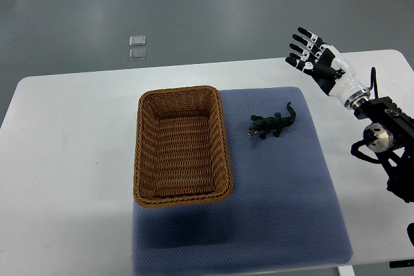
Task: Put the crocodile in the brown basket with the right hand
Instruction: 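Move the right hand toward the green toy crocodile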
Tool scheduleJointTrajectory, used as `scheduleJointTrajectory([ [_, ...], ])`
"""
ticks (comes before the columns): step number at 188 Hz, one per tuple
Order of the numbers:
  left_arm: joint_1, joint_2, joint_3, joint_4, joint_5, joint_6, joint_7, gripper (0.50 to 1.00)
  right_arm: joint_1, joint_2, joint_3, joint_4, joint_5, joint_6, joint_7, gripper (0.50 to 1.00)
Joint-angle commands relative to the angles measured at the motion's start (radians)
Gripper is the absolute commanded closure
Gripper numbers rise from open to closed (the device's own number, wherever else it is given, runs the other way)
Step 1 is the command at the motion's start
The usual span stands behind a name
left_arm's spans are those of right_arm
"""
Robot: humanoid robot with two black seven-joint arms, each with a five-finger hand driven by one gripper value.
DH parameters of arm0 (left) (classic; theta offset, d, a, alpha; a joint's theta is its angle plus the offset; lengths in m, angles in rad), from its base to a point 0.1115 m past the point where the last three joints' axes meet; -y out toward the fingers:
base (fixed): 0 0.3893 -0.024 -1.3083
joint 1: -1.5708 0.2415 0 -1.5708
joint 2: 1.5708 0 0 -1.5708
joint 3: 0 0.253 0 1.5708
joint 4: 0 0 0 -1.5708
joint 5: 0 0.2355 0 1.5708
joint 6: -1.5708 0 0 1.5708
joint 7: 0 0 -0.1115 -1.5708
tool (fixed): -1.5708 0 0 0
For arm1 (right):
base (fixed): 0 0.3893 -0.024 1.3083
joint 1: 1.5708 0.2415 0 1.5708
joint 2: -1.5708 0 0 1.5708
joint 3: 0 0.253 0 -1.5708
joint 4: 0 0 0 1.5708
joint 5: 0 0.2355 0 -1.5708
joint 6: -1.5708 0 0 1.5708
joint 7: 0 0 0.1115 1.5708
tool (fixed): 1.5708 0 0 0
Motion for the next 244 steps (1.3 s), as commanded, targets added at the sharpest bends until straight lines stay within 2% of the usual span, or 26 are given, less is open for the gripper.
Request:
scheduleJointTrajectory([
  [1, 0.000, 0.000, 0.001, 0.000, 0.000, 0.000, 0.000, 0.500, 0.000, 0.003, 0.000, 0.002, -0.002, 0.002, 0.000, 0.572],
  [95, 0.000, 0.000, 0.000, 0.000, 0.000, 0.000, 0.000, 0.500, 0.015, -0.005, -0.031, 0.043, -0.014, 0.002, -0.002, 0.572],
  [171, 0.000, 0.000, 0.001, 0.000, 0.000, 0.000, 0.000, 0.500, 0.032, -0.068, -0.143, 0.048, -0.014, 0.000, 0.006, 0.572],
  [213, 0.000, 0.000, 0.001, 0.000, 0.000, 0.000, 0.000, 0.500, 0.131, -0.174, -0.385, 0.050, -0.032, -0.005, 0.017, 0.572],
  [244, 0.000, 0.000, 0.001, 0.000, 0.000, 0.000, 0.000, 0.500, 0.239, -0.236, -0.586, 0.050, -0.101, -0.005, 0.078, 0.572],
])
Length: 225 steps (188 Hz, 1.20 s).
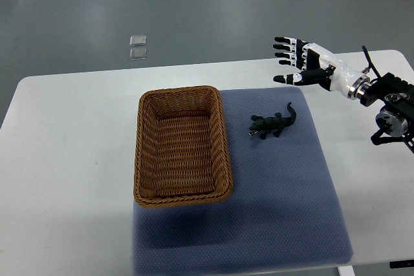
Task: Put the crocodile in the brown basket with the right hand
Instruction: 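Move the right hand toward the green toy crocodile, then lower the right hand over the crocodile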
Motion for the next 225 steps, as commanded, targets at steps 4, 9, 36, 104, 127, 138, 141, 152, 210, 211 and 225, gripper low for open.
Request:
scheduleJointTrajectory([
  [4, 0.000, 0.000, -0.001, 0.000, 0.000, 0.000, 0.000, 0.500, 0.078, -0.047, -0.138, 0.000, -0.069, 0.000, 0.043, 0.572],
  [9, 0.000, 0.000, -0.001, 0.000, 0.000, 0.000, 0.000, 0.500, 0.098, -0.063, -0.167, 0.000, -0.097, -0.002, 0.057, 0.572],
  [36, 0.000, 0.000, -0.001, 0.000, 0.000, 0.000, 0.000, 0.500, 0.167, -0.098, -0.257, 0.035, -0.244, -0.003, 0.099, 0.574],
  [104, 0.000, 0.000, -0.001, 0.000, 0.000, 0.000, 0.000, 0.500, 0.248, -0.118, -0.487, 0.083, -0.588, -0.132, 0.216, 0.576],
  [127, 0.000, 0.000, -0.001, 0.000, 0.000, 0.000, 0.000, 0.500, 0.288, -0.118, -0.627, 0.084, -0.666, -0.272, 0.216, 0.576],
  [138, 0.000, 0.000, -0.001, 0.000, 0.000, 0.000, 0.000, 0.500, 0.297, -0.116, -0.650, 0.084, -0.681, -0.305, 0.216, 0.576],
  [141, 0.000, 0.000, -0.001, 0.000, 0.000, 0.000, 0.000, 0.500, 0.300, -0.116, -0.658, 0.084, -0.688, -0.316, 0.216, 0.576],
  [152, 0.000, 0.000, -0.001, 0.000, 0.000, 0.000, 0.000, 0.500, 0.305, -0.116, -0.662, 0.084, -0.703, -0.336, 0.216, 0.576],
  [210, 0.000, 0.000, -0.001, 0.000, 0.000, 0.000, 0.000, 0.500, 0.329, -0.098, -0.695, 0.127, -0.800, -0.427, 0.216, 0.579],
  [211, 0.000, 0.000, -0.001, 0.000, 0.000, 0.000, 0.000, 0.500, 0.331, -0.098, -0.699, 0.130, -0.803, -0.431, 0.216, 0.579],
  [225, 0.000, 0.000, -0.001, 0.000, 0.000, 0.000, 0.000, 0.500, 0.340, -0.098, -0.722, 0.146, -0.821, -0.450, 0.216, 0.579],
])
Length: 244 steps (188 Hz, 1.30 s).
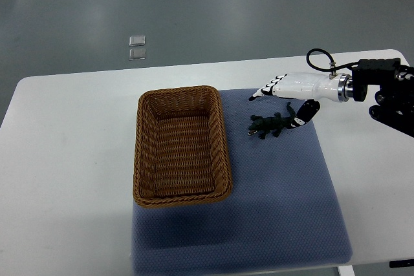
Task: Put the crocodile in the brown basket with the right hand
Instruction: 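Lower the right hand over the crocodile, then close the right hand's fingers around the crocodile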
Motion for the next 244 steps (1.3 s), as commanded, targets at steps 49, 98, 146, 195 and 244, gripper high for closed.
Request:
scheduleJointTrajectory([
  [49, 0.000, 0.000, 0.000, 0.000, 0.000, 0.000, 0.000, 0.500, 0.016, 0.041, -0.062, 0.011, -0.068, -0.040, 0.000, 0.579],
  [98, 0.000, 0.000, 0.000, 0.000, 0.000, 0.000, 0.000, 0.500, 0.044, 0.067, -0.111, -0.026, -0.108, -0.046, 0.000, 0.581],
  [146, 0.000, 0.000, 0.001, 0.000, 0.000, 0.000, 0.000, 0.500, 0.051, 0.083, -0.162, -0.067, -0.123, -0.115, 0.000, 0.585],
  [195, 0.000, 0.000, 0.000, 0.000, 0.000, 0.000, 0.000, 0.500, 0.058, 0.098, -0.197, -0.095, -0.152, -0.175, 0.000, 0.613],
  [244, 0.000, 0.000, 0.000, 0.000, 0.000, 0.000, 0.000, 0.500, 0.062, 0.101, -0.230, -0.121, -0.181, -0.212, 0.000, 0.648],
])
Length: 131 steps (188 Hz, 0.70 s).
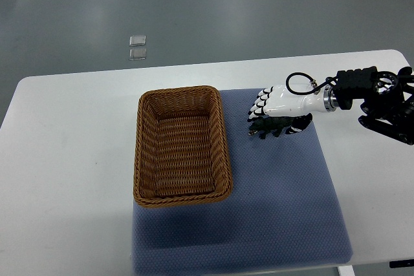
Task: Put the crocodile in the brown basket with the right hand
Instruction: 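Close the right hand's fingers around the crocodile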
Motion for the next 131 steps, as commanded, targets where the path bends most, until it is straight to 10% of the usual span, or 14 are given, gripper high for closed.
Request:
scheduleJointTrajectory([
  [1, 0.000, 0.000, -0.001, 0.000, 0.000, 0.000, 0.000, 0.500, 0.001, 0.002, -0.005, -0.018, -0.025, -0.016, 0.000, 0.648],
  [131, 0.000, 0.000, 0.001, 0.000, 0.000, 0.000, 0.000, 0.500, -0.001, 0.023, -0.025, -0.047, -0.039, -0.039, 0.000, 0.652],
])
